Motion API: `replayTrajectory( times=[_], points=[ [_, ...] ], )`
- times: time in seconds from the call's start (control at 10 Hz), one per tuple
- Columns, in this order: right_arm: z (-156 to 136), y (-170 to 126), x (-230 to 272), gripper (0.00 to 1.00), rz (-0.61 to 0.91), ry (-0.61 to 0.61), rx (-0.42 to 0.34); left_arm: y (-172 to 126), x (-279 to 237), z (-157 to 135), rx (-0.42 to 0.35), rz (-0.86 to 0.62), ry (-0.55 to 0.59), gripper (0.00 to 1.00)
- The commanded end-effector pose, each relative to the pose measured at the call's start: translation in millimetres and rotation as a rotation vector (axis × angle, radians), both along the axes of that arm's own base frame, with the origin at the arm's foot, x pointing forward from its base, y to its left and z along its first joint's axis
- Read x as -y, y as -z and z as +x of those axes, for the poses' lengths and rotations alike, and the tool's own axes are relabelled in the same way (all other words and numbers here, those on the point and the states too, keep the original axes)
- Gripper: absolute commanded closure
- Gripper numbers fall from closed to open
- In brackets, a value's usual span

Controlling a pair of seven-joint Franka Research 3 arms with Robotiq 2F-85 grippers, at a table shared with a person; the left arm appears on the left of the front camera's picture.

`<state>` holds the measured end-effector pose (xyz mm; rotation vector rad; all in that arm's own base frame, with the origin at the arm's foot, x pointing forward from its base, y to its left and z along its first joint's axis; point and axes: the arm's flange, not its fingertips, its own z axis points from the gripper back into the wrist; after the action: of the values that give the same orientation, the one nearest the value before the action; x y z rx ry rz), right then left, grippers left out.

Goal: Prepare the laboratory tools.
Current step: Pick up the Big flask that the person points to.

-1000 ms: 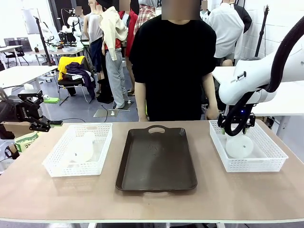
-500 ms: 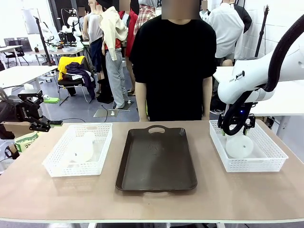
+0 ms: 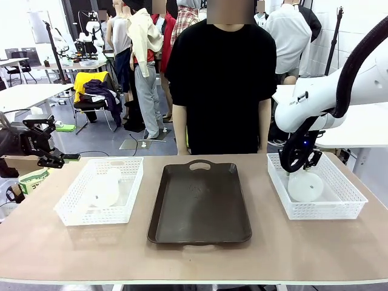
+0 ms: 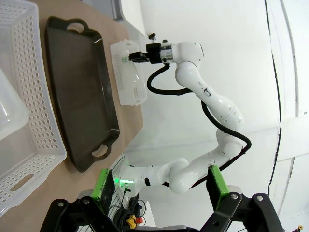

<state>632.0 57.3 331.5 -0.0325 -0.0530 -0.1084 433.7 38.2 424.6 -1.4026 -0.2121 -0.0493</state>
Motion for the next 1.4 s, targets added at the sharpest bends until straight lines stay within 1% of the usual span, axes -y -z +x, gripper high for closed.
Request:
replayTrajectory(
  times=[0.0,0.1,0.4,0.5,0.6,1.3],
  points=[
    [6.7,0.0,-3.1,0.95,-0.047,0.033,-0.013,-1.1,-1.1,-0.6,0.003,-0.004,-0.002,0.0],
    [6.8,2.9,-2.1,1.0,-0.05,0.039,-0.022,-1.1,-1.1,-0.6,0.003,-0.004,-0.002,0.0],
    [4.5,2.8,1.1,1.0,-0.053,0.048,-0.021,-1.1,-1.1,-0.6,0.003,-0.004,-0.002,0.0],
    [-0.1,1.0,1.9,1.0,-0.062,0.06,-0.005,-1.1,-1.1,-0.6,0.003,-0.004,-0.002,0.0],
    [0.7,0.2,3.3,1.0,-0.004,0.025,-0.013,-1.1,-1.1,-0.6,0.003,-0.004,-0.002,0.0],
    [0.7,0.2,3.3,1.0,-0.004,0.025,-0.013,-1.1,-1.1,-0.6,0.003,-0.004,-0.002,0.0]
  ],
)
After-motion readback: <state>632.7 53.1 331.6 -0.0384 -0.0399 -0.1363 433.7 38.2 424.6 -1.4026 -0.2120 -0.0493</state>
